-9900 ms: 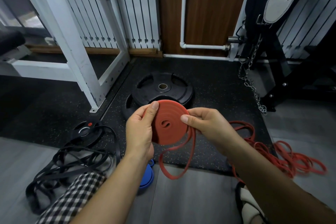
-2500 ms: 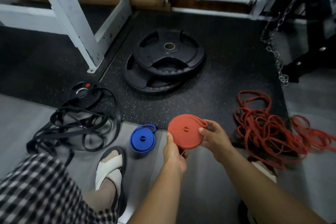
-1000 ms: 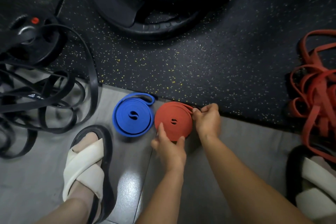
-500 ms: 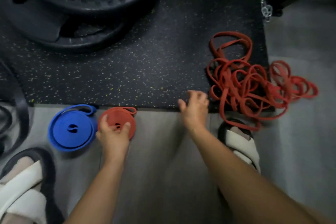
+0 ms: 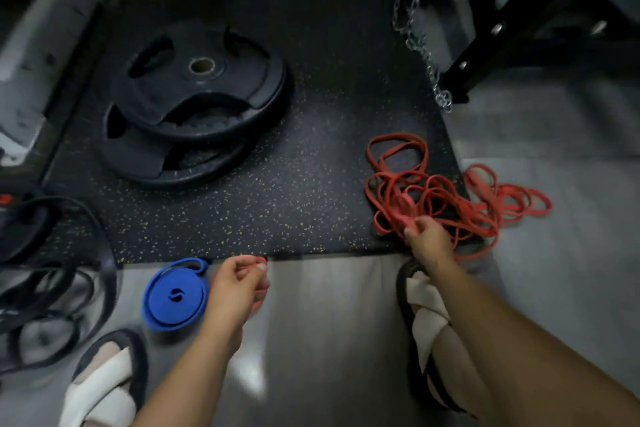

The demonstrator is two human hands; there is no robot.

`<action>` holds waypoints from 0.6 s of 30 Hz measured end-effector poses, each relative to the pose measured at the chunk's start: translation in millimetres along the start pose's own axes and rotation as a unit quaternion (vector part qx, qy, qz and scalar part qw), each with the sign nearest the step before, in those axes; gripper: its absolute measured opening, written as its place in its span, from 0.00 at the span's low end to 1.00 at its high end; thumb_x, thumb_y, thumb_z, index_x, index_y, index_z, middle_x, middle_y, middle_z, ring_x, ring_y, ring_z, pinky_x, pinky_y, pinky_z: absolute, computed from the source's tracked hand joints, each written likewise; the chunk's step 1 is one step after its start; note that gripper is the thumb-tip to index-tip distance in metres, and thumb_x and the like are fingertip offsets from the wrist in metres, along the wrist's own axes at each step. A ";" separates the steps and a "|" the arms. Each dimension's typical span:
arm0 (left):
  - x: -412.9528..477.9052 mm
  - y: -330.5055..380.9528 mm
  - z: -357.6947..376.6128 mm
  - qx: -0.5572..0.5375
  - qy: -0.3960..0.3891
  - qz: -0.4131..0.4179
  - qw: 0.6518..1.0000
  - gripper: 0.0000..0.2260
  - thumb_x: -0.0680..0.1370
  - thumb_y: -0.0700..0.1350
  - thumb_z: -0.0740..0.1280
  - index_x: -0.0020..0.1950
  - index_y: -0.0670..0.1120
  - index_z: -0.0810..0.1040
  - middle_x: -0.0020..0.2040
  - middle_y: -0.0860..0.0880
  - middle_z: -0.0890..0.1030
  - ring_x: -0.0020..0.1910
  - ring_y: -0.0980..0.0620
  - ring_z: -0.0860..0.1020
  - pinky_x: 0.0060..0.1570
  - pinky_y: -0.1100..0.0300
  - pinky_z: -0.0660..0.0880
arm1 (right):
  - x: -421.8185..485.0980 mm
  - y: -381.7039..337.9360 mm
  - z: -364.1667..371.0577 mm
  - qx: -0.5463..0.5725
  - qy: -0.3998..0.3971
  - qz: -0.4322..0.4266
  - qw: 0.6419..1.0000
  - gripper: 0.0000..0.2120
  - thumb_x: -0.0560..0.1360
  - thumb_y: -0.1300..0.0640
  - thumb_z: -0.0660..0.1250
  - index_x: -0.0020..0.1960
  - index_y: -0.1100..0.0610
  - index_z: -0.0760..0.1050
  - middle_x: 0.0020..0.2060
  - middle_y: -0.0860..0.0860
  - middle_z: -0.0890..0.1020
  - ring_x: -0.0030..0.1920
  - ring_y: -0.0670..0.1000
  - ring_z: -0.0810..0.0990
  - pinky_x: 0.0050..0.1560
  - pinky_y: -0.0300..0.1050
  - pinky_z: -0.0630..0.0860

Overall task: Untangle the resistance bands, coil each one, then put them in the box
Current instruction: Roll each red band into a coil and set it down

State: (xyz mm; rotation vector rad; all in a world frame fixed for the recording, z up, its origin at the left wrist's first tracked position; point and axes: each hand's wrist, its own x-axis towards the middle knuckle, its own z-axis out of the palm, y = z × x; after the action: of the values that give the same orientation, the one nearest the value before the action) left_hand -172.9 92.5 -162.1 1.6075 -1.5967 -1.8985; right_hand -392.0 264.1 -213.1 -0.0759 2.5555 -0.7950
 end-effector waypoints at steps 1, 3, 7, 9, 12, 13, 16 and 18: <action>-6.3 11.2 -0.9 0.001 -0.007 0.003 1.000 0.06 0.78 0.36 0.62 0.44 0.46 0.71 0.38 0.45 0.75 0.34 0.52 0.73 0.30 0.65 0.72 | -1.3 -17.0 -21.1 0.017 0.025 -0.038 0.999 0.11 0.76 0.61 0.63 0.57 0.63 0.75 0.53 0.62 0.80 0.55 0.60 0.77 0.52 0.46 0.70; -20.2 33.3 -3.8 0.013 -0.028 0.022 0.999 0.06 0.78 0.36 0.62 0.43 0.46 0.71 0.41 0.43 0.75 0.36 0.50 0.75 0.33 0.62 0.72 | -4.6 -57.5 -67.3 0.055 0.079 -0.117 0.989 0.11 0.76 0.61 0.63 0.57 0.62 0.76 0.52 0.60 0.80 0.54 0.57 0.77 0.50 0.44 0.69; -60.5 83.4 -16.1 0.021 -0.081 0.089 0.992 0.05 0.78 0.37 0.63 0.44 0.45 0.71 0.39 0.45 0.74 0.34 0.52 0.73 0.27 0.67 0.71 | -30.0 -132.1 -161.5 0.150 0.175 -0.234 0.944 0.10 0.77 0.63 0.61 0.55 0.62 0.76 0.49 0.60 0.80 0.49 0.54 0.77 0.46 0.43 0.68; -83.0 109.1 -29.5 0.030 -0.091 0.124 0.988 0.04 0.78 0.37 0.63 0.45 0.45 0.72 0.40 0.45 0.74 0.34 0.52 0.74 0.25 0.70 0.70 | -50.5 -164.6 -207.3 0.176 0.207 -0.272 0.923 0.10 0.77 0.63 0.61 0.55 0.62 0.76 0.48 0.60 0.81 0.46 0.51 0.76 0.45 0.41 0.71; -120.2 139.8 -56.2 0.018 -0.109 0.172 0.979 0.02 0.77 0.37 0.63 0.46 0.44 0.73 0.41 0.45 0.76 0.34 0.52 0.75 0.26 0.70 0.72 | -99.4 -200.7 -254.7 0.174 0.162 -0.329 0.914 0.10 0.77 0.62 0.60 0.56 0.61 0.76 0.36 0.50 0.79 0.36 0.46 0.77 0.39 0.37 0.75; -131.8 146.4 -64.2 0.016 -0.114 0.184 0.976 0.02 0.77 0.37 0.64 0.47 0.43 0.74 0.41 0.44 0.76 0.34 0.52 0.75 0.26 0.70 0.72 | -116.8 -208.3 -260.9 0.170 0.143 -0.349 0.910 0.09 0.78 0.62 0.60 0.56 0.60 0.76 0.35 0.49 0.77 0.34 0.45 0.76 0.36 0.33 0.74; -158.5 153.3 -81.5 0.047 -0.132 0.199 0.970 0.03 0.77 0.37 0.64 0.50 0.42 0.75 0.41 0.45 0.77 0.36 0.52 0.76 0.29 0.70 0.73 | -163.3 -217.4 -259.9 0.216 0.164 -0.398 0.876 0.10 0.78 0.60 0.61 0.57 0.59 0.76 0.41 0.50 0.78 0.44 0.49 0.77 0.45 0.39 0.74; -169.0 150.2 -87.3 0.074 -0.148 0.196 0.967 0.05 0.77 0.39 0.65 0.52 0.42 0.75 0.43 0.45 0.79 0.38 0.52 0.78 0.35 0.66 0.73 | -176.4 -214.8 -250.4 0.254 0.164 -0.376 0.876 0.11 0.77 0.61 0.61 0.58 0.61 0.76 0.44 0.52 0.78 0.44 0.49 0.77 0.44 0.39 0.74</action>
State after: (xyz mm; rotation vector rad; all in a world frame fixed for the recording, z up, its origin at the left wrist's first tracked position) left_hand -106.4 98.9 70.9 0.9784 -2.0359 -1.8978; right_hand -363.1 249.2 159.7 -0.8700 2.4952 -1.8851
